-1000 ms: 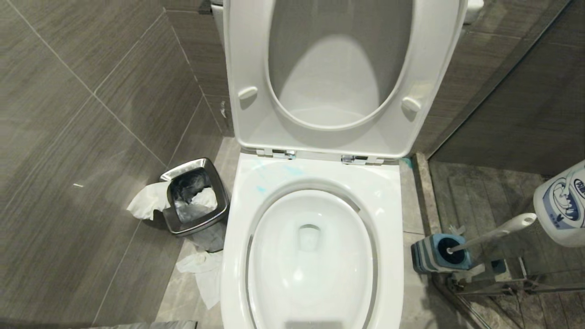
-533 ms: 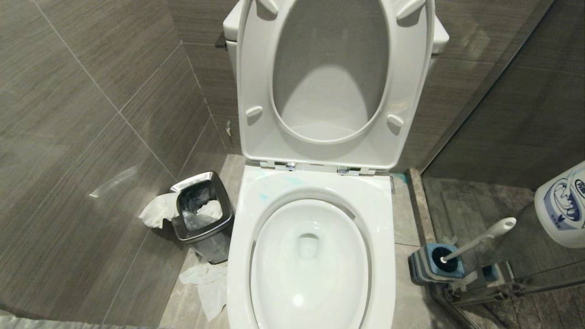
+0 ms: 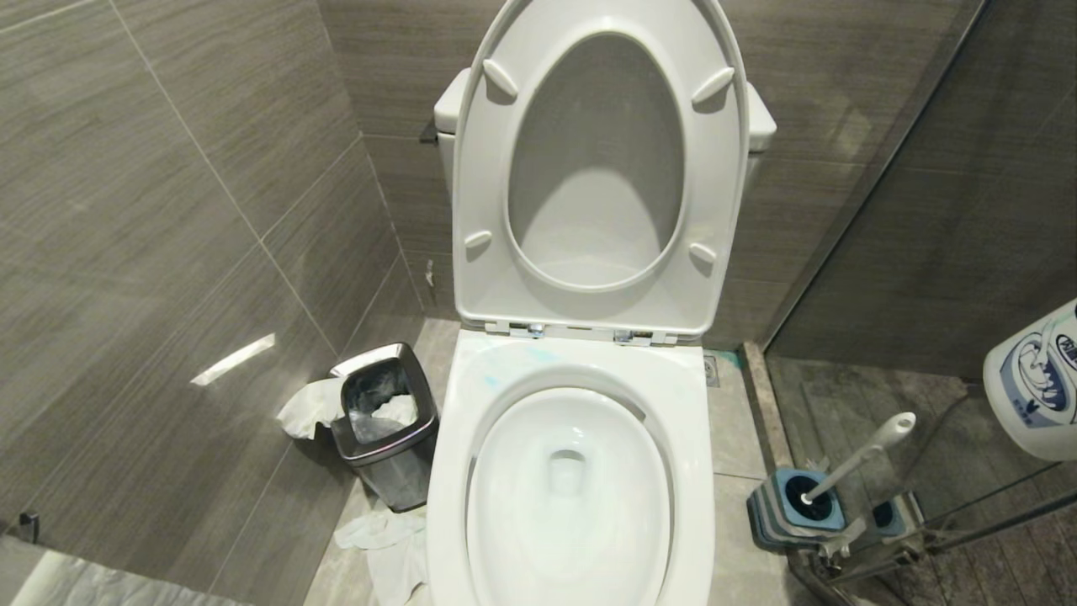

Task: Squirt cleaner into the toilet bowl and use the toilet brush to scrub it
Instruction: Pour in the cleaning agent

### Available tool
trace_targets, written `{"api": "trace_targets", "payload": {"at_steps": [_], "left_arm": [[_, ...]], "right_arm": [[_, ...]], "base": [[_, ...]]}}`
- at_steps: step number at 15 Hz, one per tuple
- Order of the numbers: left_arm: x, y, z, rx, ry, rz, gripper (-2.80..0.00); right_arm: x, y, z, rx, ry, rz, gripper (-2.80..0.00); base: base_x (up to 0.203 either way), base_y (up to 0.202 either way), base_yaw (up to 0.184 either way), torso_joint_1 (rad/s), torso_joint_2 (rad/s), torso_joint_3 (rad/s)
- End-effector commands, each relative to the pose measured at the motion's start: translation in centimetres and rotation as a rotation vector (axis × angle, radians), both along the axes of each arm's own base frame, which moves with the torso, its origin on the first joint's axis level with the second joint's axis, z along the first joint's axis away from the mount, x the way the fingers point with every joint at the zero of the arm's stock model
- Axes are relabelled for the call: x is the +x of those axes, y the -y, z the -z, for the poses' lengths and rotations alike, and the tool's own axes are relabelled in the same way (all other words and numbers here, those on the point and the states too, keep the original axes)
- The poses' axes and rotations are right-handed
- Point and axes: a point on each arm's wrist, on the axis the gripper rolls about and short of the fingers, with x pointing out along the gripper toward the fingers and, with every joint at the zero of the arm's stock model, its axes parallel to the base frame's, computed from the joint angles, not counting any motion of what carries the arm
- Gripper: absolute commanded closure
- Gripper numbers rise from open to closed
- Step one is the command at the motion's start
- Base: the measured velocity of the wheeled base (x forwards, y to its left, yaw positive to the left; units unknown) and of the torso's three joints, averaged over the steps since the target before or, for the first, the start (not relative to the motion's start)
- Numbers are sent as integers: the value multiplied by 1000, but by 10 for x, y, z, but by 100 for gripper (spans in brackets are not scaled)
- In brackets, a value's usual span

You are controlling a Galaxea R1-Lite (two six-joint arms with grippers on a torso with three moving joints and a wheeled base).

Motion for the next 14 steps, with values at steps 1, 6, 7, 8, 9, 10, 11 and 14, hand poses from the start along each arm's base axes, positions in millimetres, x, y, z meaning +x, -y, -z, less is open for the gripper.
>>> {"api": "trace_targets", "payload": {"at_steps": [1, 6, 7, 8, 9, 10, 11, 14], "left_arm": [[0, 0, 0, -2, 0, -1, 0], [0, 0, 0, -2, 0, -1, 0], [0, 0, 0, -2, -1, 1, 0], [0, 0, 0, -2, -1, -1, 0], [0, 0, 0, -2, -1, -1, 0], [0, 0, 0, -2, 0, -1, 0], [0, 0, 0, -2, -1, -1, 0], [0, 0, 0, -2, 0, 0, 0]], "right_arm": [[4, 0, 1, -3, -11, 1, 0], [5, -1, 2, -5, -19, 1, 0], [7, -1, 2, -5, -26, 2, 0], [11, -1, 3, -6, -42, 4, 0], [17, -2, 5, -9, -63, 6, 0], [22, -2, 5, -14, -77, 5, 0], [28, -3, 5, -24, -94, 5, 0], [52, -8, 1, -40, -140, -17, 0]], "base": [[0, 0, 0, 3, -1, 204], [0, 0, 0, 1, -2, 201], [0, 0, 0, 2, 7, 205], [0, 0, 0, -1, -7, 153], [0, 0, 0, -2, 7, 76], [0, 0, 0, 1, 1, 45], [0, 0, 0, 0, 0, 0], [0, 0, 0, 0, 0, 0]]}}
